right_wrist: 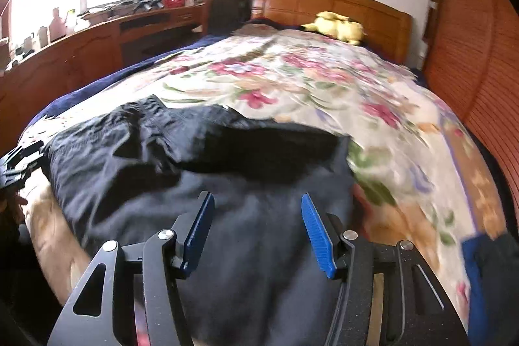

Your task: Fold large clothes

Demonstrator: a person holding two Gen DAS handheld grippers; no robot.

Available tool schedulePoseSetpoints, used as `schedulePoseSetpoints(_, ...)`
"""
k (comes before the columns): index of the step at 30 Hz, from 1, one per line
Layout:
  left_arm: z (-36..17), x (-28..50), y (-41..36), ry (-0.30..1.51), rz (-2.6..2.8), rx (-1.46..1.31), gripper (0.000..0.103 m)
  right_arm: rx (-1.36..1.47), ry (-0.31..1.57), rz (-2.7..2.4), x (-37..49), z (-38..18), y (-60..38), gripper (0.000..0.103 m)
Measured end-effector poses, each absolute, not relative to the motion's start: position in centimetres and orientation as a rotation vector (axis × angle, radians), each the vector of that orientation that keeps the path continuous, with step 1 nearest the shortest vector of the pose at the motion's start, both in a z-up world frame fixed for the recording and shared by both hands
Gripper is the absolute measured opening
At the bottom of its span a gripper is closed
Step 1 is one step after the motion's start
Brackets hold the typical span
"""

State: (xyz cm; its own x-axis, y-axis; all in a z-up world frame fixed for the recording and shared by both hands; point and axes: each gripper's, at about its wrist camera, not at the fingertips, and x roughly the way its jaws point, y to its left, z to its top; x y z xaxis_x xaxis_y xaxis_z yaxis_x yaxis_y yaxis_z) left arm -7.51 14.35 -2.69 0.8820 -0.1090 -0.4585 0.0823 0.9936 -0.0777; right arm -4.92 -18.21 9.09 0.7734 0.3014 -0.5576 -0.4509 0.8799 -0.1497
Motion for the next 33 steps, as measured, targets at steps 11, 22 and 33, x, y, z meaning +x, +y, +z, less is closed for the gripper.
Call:
schedulePoseSetpoints(11,-3.3,-7.0,15.2,0.490,-0.092,-0.085,0.079,-0.388,0.646,0.494,5.8,7.2,-8.4,0.058)
schedulePoseSetpoints(22,-3.4,-6.6,15.5,0.493,-0.108,-0.103,0.079,-0.485,0.793,0.586,11.3,6.3,-6.0,0.007)
schedulePoseSetpoints(33,-3.3,-6.4,15.1,0.484,-0.100,-0.097,0.079,-0.503,0.552,0.422,13.3,9.2,-3.7,0.002)
